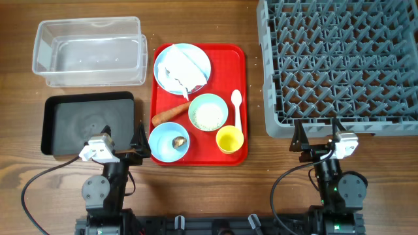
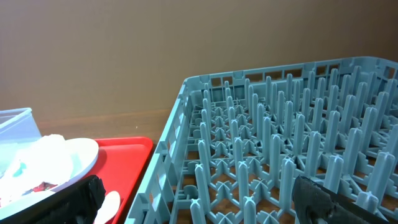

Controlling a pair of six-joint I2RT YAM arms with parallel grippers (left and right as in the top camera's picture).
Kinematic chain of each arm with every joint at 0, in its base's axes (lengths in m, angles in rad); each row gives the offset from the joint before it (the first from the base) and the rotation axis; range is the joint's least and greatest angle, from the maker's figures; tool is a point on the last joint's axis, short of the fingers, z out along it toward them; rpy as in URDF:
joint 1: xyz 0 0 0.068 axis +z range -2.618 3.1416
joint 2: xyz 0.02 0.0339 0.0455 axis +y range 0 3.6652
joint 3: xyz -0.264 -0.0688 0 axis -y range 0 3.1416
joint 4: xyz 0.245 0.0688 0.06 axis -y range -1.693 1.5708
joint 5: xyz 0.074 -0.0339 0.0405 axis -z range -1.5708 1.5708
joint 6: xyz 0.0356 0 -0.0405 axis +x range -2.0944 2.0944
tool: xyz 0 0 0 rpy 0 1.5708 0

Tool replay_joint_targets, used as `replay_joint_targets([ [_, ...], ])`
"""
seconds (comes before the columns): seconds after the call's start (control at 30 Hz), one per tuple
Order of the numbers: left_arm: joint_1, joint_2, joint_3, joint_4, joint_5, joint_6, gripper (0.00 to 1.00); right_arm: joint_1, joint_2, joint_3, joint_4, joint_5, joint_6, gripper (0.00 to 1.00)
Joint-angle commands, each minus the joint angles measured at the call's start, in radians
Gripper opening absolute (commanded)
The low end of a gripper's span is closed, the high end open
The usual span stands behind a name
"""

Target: Sort waste into correct bins and load items into the dishwasher rack

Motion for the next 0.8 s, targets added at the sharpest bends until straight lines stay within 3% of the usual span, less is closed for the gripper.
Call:
replay_joint_targets([
  [0.0,0.007,0.002,-0.009,0.001,-0.013,-0.005,1.00,0.003,0.002,-0.001,0.002,0.025,0.018,1.00],
  [0.2,0.007,0.002,-0.009,0.001,-0.013,-0.006,1.00,0.003,0.002,-0.001,0.008,0.014,0.033,1.00],
  [0.3,0.007,0.002,-0.009,0.002,-0.001,-0.009,1.00,0.003,0.002,-0.001,0.061,-0.042,0.121,1.00],
  [0.47,0.007,0.002,-0.009,0.017,0.090,-0.003,1.00,0.003,0.002,0.003,0.213,-0.181,0.124,1.00],
  [0.77,0.007,0.027,0.090,0.074,0.199,0.032,1.00,0.003,0.084,0.185,0.220,-0.266,0.104,1.00],
])
